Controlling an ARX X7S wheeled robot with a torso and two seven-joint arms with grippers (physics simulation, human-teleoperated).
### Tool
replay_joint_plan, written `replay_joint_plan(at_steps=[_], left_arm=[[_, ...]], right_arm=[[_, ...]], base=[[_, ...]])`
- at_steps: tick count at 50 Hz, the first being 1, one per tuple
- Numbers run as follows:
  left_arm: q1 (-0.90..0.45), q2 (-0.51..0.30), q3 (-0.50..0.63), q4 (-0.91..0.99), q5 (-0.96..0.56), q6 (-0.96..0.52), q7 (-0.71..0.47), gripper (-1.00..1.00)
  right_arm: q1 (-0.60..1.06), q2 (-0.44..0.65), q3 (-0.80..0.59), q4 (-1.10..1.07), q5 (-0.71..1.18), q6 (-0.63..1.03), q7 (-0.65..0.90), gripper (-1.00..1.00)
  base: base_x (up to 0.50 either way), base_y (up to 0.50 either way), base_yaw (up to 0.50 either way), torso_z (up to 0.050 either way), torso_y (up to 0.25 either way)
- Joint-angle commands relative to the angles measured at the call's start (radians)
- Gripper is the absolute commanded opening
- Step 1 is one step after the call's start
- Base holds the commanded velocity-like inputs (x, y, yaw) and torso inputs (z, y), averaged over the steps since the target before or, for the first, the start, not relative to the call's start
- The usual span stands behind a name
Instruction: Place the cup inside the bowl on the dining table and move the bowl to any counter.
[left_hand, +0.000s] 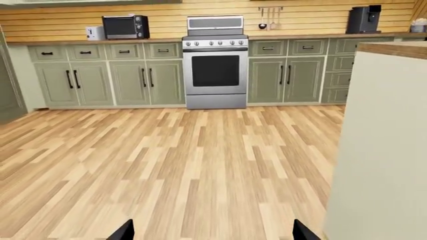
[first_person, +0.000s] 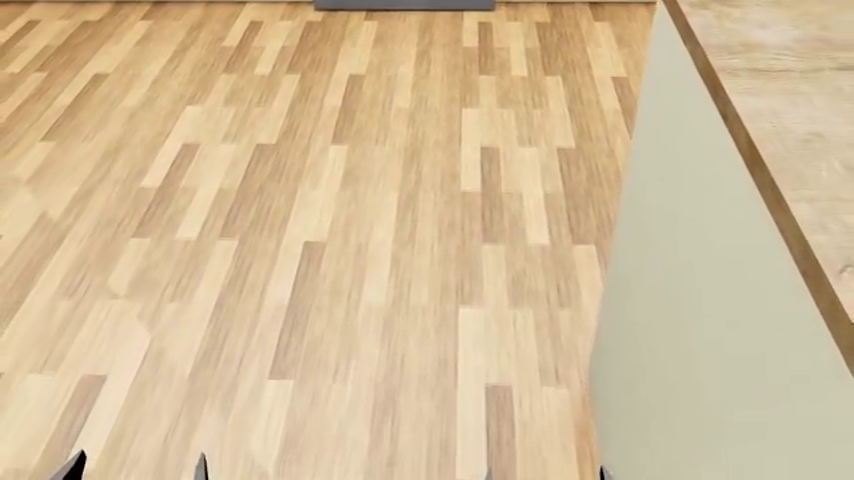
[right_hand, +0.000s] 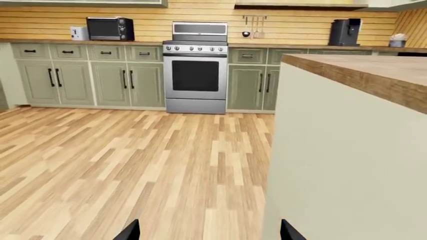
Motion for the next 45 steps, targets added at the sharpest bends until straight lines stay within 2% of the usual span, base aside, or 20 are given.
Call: replay_joint_plan(at_steps=[1,45], left_arm=[[-0.004,0.017,-0.011,-0.007,0.016,0.02,0.022,1.0],[-0.027,0.016,0.018,-0.024,0.009,0.02,-0.002,1.0]], right_arm=[[0.001,-0.014,0.016,-0.001,-0.018,-0.001,-0.016,1.0],[0.008,0.0,-0.005,0.003,-0.001,0.0,-0.001,1.0]], base=[[-0.5,0.0,0.0,0.0,0.0],[-0.5,-0.01,0.0,0.0,0.0]])
